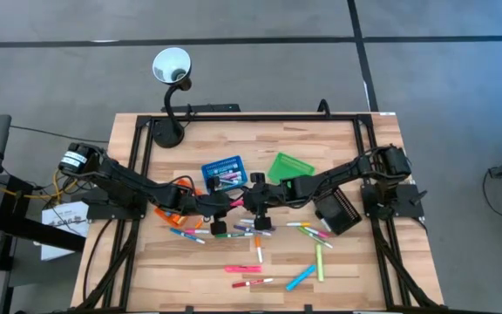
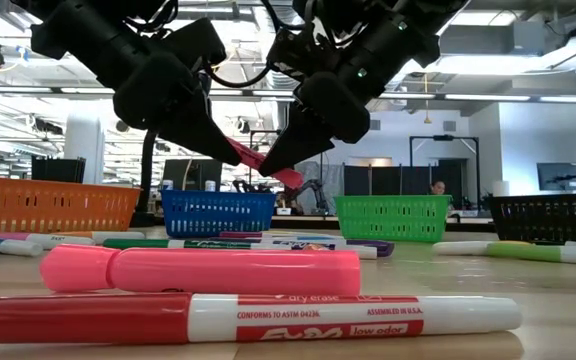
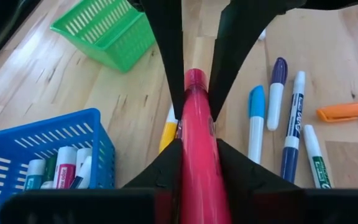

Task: Pick & Place Markers
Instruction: Put the middle right pink highlighter pen into the orange basket

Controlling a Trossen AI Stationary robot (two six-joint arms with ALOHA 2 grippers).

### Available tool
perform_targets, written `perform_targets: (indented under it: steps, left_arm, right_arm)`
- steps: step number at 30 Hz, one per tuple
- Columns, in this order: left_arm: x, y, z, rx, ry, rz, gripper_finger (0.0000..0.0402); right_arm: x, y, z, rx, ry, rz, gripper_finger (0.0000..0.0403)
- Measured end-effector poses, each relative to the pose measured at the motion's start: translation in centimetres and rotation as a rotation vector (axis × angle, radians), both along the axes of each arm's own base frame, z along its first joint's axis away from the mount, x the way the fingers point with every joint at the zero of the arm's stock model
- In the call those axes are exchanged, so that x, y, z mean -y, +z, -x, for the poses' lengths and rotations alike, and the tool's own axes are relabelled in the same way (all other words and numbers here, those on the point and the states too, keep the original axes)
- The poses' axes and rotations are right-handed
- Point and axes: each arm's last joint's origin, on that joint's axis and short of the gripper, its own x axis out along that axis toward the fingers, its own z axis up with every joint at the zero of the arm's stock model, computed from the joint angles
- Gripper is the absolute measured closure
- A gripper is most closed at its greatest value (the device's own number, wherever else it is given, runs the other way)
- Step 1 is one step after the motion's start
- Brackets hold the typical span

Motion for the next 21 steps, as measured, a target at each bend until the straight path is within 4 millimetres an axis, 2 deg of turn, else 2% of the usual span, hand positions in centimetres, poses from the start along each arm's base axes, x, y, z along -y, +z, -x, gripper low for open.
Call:
perform_targets:
  steps: [5,14,18,21]
  left_arm:
    - [0.0,0.1,0.0,0.017,0.026,0.039,0.0318]
    - [0.9,0.1,0.4,0.013,0.034,0.086,0.0332]
    - [1.1,0.7,2.0,-0.043,0.089,0.06,0.0325]
    - [0.9,2.1,4.0,-0.06,0.169,0.055,0.033]
  right_arm:
    - [-0.2,0.1,0.0,0.004,-0.01,-0.012,0.0298]
    - [-0.8,0.1,0.1,0.006,-0.01,0.016,0.0203]
    - [-0.8,0.0,0.2,-0.006,-0.007,0.018,0.0179]
    - [-0.8,0.0,0.2,-0.009,-0.009,0.016,0.0171]
